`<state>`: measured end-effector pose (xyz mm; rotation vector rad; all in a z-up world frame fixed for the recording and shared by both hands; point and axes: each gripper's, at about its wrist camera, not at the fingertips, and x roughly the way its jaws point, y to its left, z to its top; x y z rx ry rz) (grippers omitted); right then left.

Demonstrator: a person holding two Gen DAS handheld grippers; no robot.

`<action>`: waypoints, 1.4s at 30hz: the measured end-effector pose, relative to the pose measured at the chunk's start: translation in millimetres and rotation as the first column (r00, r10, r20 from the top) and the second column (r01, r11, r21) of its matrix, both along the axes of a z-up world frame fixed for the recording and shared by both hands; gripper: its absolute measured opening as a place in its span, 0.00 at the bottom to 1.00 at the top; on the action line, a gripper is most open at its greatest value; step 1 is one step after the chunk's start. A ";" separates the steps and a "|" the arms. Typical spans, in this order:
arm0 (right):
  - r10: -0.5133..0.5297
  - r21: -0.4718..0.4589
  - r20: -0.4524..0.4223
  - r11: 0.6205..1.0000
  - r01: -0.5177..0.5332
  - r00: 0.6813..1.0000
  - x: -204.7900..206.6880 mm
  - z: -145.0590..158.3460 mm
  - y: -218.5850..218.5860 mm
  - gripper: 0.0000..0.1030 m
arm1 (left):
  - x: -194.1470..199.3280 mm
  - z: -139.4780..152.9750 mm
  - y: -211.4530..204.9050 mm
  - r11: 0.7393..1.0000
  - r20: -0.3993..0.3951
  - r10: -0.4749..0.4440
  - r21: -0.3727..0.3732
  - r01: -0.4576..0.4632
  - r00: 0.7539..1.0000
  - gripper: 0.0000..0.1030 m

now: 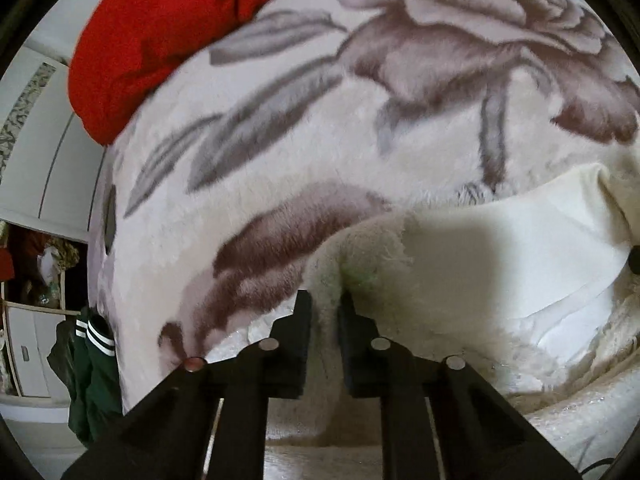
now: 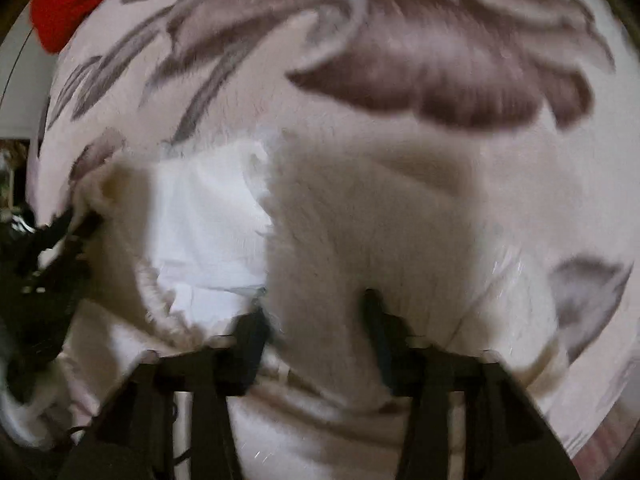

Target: Fold large clothes

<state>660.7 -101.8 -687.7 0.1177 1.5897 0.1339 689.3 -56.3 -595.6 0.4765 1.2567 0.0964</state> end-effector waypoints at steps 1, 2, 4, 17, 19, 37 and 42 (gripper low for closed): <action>-0.004 -0.001 0.010 1.000 0.004 1.000 0.6 2.8 0.4 0.13 | 0.3 4.6 2.3 1.000 0.024 0.005 -0.010 -0.004 1.000 0.09; -0.021 0.002 0.022 1.000 0.021 1.000 1.4 7.1 -1.2 0.13 | 3.1 10.5 3.5 1.000 0.042 0.010 -0.017 -0.009 0.999 0.09; -0.061 0.009 0.060 0.998 0.061 0.996 5.5 19.2 -5.6 0.11 | 9.3 23.3 9.3 0.998 0.081 0.039 -0.043 -0.035 0.996 0.09; -0.231 0.001 0.079 0.973 0.232 0.970 52.7 13.8 -26.6 0.10 | 60.6 -12.3 8.7 0.983 -0.039 0.165 -0.070 -0.168 0.985 0.13; -0.258 0.058 0.028 0.965 0.256 0.966 52.9 6.2 -32.4 0.15 | 52.4 1.7 4.9 0.982 -0.023 0.172 -0.072 -0.174 0.985 0.18; -0.142 0.099 -0.069 0.984 0.148 0.987 -198.9 41.3 -163.5 0.56 | -198.6 26.2 49.0 0.950 0.015 0.310 0.037 -0.310 0.951 0.91; 0.002 -0.059 0.063 0.998 0.002 0.998 -180.9 13.4 -126.7 0.34 | -238.4 -18.6 71.3 0.927 -0.049 0.375 -0.007 -0.376 0.926 0.92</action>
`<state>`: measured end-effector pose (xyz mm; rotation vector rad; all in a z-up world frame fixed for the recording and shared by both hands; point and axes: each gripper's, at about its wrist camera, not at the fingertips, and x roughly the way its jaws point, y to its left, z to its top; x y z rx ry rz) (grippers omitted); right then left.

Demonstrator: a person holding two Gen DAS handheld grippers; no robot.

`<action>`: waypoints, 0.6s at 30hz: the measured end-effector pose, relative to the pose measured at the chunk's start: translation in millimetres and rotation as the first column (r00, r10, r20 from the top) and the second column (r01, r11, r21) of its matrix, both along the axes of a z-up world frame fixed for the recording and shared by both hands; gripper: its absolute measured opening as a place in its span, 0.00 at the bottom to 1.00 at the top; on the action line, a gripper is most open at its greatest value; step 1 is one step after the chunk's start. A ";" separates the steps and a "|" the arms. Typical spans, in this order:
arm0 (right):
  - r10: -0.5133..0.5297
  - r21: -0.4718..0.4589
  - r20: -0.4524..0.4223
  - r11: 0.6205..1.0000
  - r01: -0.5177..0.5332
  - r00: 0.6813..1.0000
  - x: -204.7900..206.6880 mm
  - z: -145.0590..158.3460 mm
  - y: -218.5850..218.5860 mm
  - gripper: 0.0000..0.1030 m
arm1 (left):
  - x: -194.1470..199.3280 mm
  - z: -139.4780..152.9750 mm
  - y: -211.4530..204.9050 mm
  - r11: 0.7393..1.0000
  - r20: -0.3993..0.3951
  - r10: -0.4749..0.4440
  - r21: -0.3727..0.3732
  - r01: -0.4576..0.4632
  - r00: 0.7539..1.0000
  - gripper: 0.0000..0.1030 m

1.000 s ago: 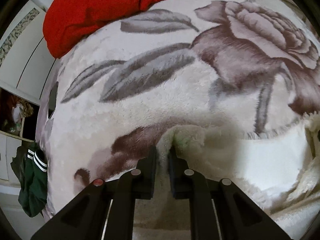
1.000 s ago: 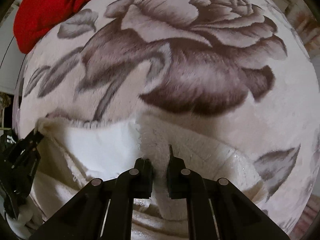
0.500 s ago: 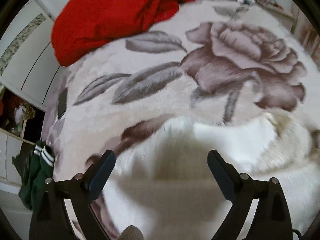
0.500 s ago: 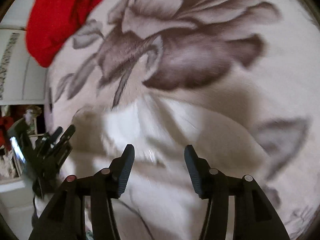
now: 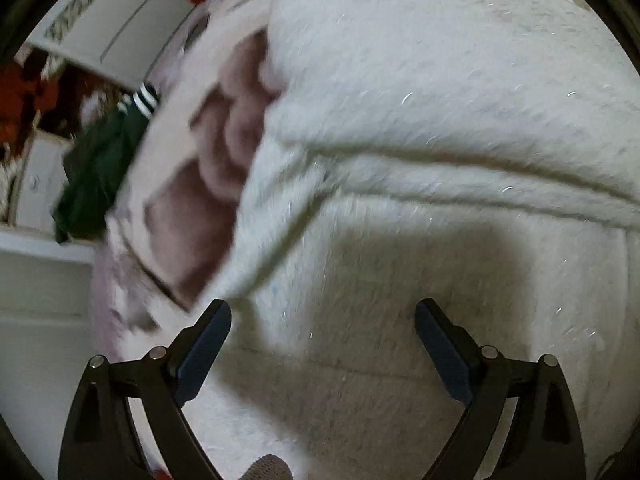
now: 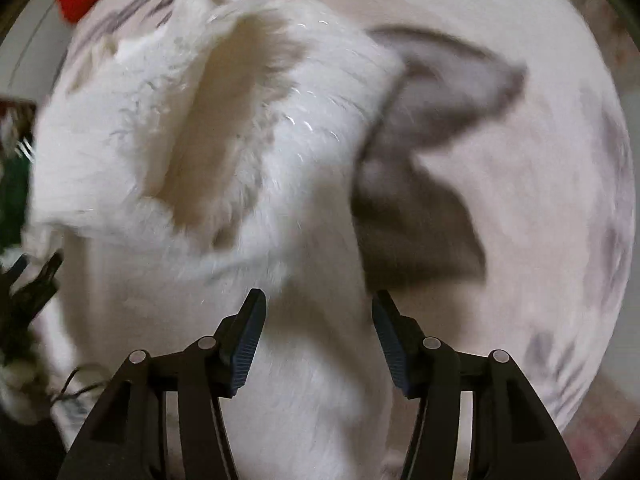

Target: Fold large clothes

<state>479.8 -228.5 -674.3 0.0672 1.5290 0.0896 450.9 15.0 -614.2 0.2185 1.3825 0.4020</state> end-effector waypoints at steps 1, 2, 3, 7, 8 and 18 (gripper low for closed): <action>-0.080 0.018 0.011 0.997 0.080 0.997 7.6 -4.8 -12.5 0.19 | -2.0 -2.6 2.9 1.000 0.020 -0.001 -0.017 0.001 1.000 0.96; -0.174 0.066 -0.009 0.982 0.174 0.985 11.7 -11.1 -27.8 0.19 | -2.6 -6.5 6.6 1.000 0.033 0.000 -0.031 0.001 0.999 0.98; -0.298 0.127 -0.047 0.945 0.302 0.953 12.7 -22.0 -50.5 0.18 | -1.7 -8.2 8.9 0.999 0.038 0.000 -0.045 0.002 0.999 1.00; -0.514 0.275 -0.178 0.793 0.544 0.839 -8.4 -61.2 -100.3 0.17 | 3.4 -16.1 22.2 0.989 0.083 0.028 -0.144 -0.016 0.996 1.00; -0.539 0.309 -0.193 0.760 0.572 0.820 -13.2 -65.8 -107.0 0.16 | 3.1 -17.1 25.7 0.986 0.100 0.043 -0.167 -0.026 0.994 1.00; -0.278 0.138 -0.250 0.938 0.319 0.927 -93.8 -11.9 -90.5 0.38 | 2.5 -3.0 22.8 0.987 0.058 0.008 -0.160 0.001 0.998 1.00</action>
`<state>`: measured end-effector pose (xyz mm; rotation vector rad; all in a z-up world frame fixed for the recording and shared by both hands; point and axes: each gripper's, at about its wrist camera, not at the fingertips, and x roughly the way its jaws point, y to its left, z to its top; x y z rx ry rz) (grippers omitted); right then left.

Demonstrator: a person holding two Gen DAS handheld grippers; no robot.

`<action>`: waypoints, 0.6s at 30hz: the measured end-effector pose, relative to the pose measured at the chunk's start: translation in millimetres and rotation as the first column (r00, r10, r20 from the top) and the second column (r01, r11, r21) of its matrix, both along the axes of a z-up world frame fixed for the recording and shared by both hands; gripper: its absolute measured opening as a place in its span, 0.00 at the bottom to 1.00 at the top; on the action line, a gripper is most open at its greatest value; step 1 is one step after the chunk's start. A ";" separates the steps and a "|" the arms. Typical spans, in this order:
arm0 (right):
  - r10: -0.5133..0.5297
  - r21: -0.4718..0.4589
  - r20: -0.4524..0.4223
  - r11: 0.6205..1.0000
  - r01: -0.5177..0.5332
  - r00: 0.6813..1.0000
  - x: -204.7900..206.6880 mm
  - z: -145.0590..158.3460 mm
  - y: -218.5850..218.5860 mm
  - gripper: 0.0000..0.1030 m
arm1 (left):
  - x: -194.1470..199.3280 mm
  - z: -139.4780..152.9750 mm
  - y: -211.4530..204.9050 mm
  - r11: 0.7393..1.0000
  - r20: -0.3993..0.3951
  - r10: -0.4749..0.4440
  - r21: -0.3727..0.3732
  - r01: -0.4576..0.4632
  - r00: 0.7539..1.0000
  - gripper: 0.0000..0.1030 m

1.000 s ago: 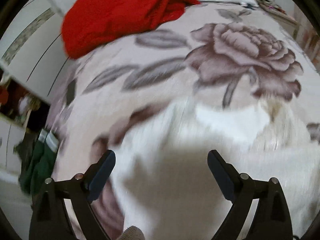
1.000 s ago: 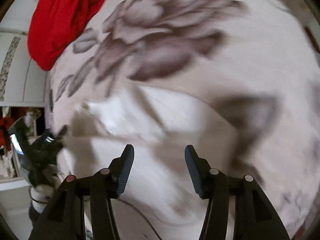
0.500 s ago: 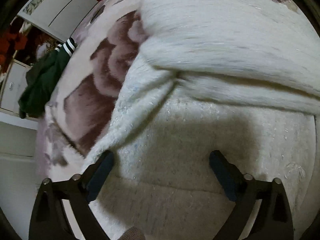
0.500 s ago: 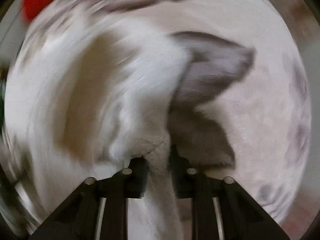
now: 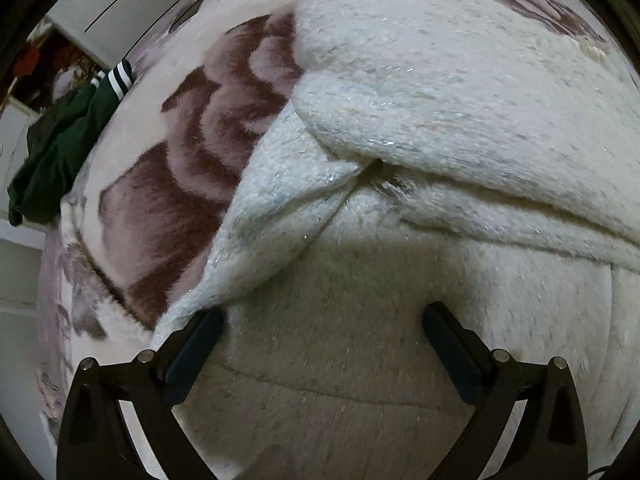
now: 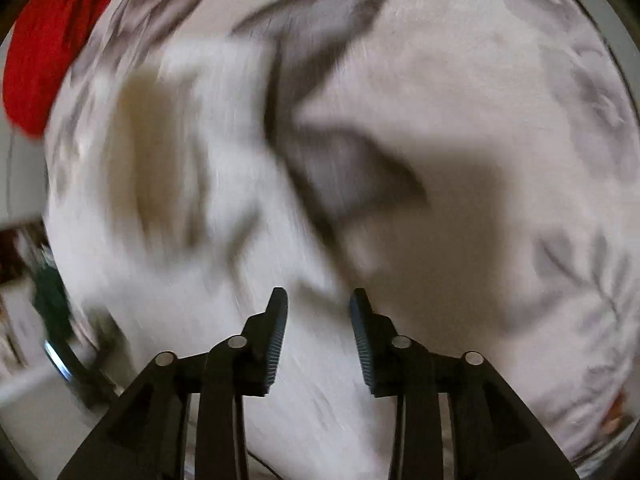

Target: Fold large clothes

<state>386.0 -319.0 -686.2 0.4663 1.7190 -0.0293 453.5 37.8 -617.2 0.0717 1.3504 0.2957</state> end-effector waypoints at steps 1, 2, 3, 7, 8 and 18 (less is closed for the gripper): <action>0.046 -0.055 -0.071 0.997 -0.050 0.996 -23.9 -13.4 4.0 0.38 | -3.1 5.2 -3.3 1.000 -0.006 -0.022 0.008 0.022 1.000 1.00; 0.062 -0.098 -0.118 0.992 -0.074 0.991 -39.0 -23.1 4.7 0.38 | -7.5 11.2 -6.6 0.999 -0.011 -0.044 0.015 0.045 0.999 1.00; 0.044 -0.136 -0.174 0.988 -0.068 0.984 -61.9 -36.3 1.5 0.38 | -11.7 15.8 -9.7 0.998 -0.009 -0.060 0.018 0.060 0.998 1.00; -0.182 -0.108 -0.158 0.980 0.166 0.971 -102.6 -12.4 -19.9 0.39 | -39.0 48.6 -34.7 0.982 0.011 -0.184 0.056 0.183 0.983 1.00; -0.199 -0.101 -0.135 0.977 0.187 0.971 -106.5 3.5 -21.2 0.40 | -48.3 57.1 -44.2 0.977 0.013 -0.207 0.049 0.206 0.978 1.00; 0.006 -0.224 -0.005 0.975 -0.007 1.000 -100.9 52.2 55.0 0.54 | -112.1 51.2 -144.4 0.968 -0.040 -0.249 -0.016 0.249 0.968 1.00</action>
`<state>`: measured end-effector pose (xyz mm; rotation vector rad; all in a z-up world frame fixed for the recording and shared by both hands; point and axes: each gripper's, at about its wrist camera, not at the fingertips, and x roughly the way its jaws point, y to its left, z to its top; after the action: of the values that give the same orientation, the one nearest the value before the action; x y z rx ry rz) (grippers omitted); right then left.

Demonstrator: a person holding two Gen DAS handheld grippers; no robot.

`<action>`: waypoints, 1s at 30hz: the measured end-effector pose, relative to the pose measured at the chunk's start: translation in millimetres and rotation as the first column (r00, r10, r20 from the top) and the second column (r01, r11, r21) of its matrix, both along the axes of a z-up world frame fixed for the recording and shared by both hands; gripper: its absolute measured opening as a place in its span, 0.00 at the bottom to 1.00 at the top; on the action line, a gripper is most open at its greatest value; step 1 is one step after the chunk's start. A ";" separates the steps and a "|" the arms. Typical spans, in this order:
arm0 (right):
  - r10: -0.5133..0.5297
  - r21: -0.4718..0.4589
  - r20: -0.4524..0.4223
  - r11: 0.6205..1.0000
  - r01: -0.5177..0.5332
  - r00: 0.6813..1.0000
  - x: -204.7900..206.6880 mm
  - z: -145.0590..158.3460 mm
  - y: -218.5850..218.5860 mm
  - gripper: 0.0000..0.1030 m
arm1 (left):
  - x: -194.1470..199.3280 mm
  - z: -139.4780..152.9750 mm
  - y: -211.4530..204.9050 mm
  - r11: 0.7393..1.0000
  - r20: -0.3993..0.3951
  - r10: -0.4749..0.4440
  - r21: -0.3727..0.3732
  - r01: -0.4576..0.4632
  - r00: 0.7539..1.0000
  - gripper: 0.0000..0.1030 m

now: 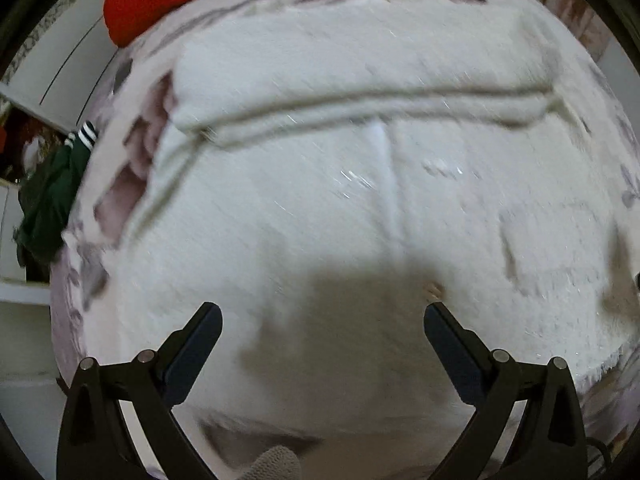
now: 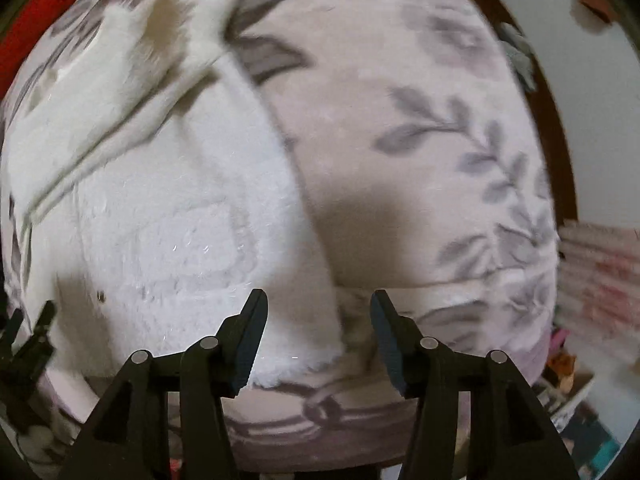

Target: Fold large clothes

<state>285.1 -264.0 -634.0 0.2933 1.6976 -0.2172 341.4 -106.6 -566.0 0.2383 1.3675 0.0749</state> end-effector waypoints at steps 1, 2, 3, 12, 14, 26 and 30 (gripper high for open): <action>0.008 0.009 -0.018 1.000 -0.008 1.000 -2.6 -12.0 6.5 0.54 | -5.1 -7.6 -9.2 1.000 -0.013 0.012 0.014 -0.012 1.000 1.00; 0.019 0.014 -0.038 1.000 -0.019 0.999 -9.1 -26.9 6.7 0.54 | -9.9 -14.5 -17.8 0.999 -0.022 0.025 0.028 -0.025 0.999 1.00; 0.029 0.023 -0.052 0.999 -0.028 0.998 -17.0 -43.0 6.7 0.52 | -12.7 -17.2 -21.7 0.999 -0.027 0.035 0.039 -0.034 0.999 1.00; 0.121 0.200 -0.003 0.973 -0.118 0.993 -47.4 -96.5 -13.3 0.39 | -45.0 -41.7 -69.7 0.974 -0.060 0.195 0.132 -0.186 0.979 1.00; 0.104 0.294 -0.034 0.952 -0.089 0.994 -42.1 -95.7 -28.5 0.39 | -48.5 -35.5 -77.8 0.968 -0.057 0.222 0.129 -0.214 0.973 1.00; 0.124 0.384 -0.095 0.920 -0.079 0.988 -10.5 -55.5 -188.7 0.50 | -64.5 -5.0 -207.4 0.988 -0.112 0.146 -0.037 -0.151 0.983 1.00; 0.218 0.253 -0.100 0.949 -0.187 0.971 9.8 -39.6 -209.6 0.50 | -61.1 -23.5 -247.3 0.988 -0.145 0.142 -0.045 -0.150 0.979 1.00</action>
<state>294.9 -473.6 -673.6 0.2866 1.8700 0.1287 280.3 -353.9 -589.5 0.0966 1.5249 0.1445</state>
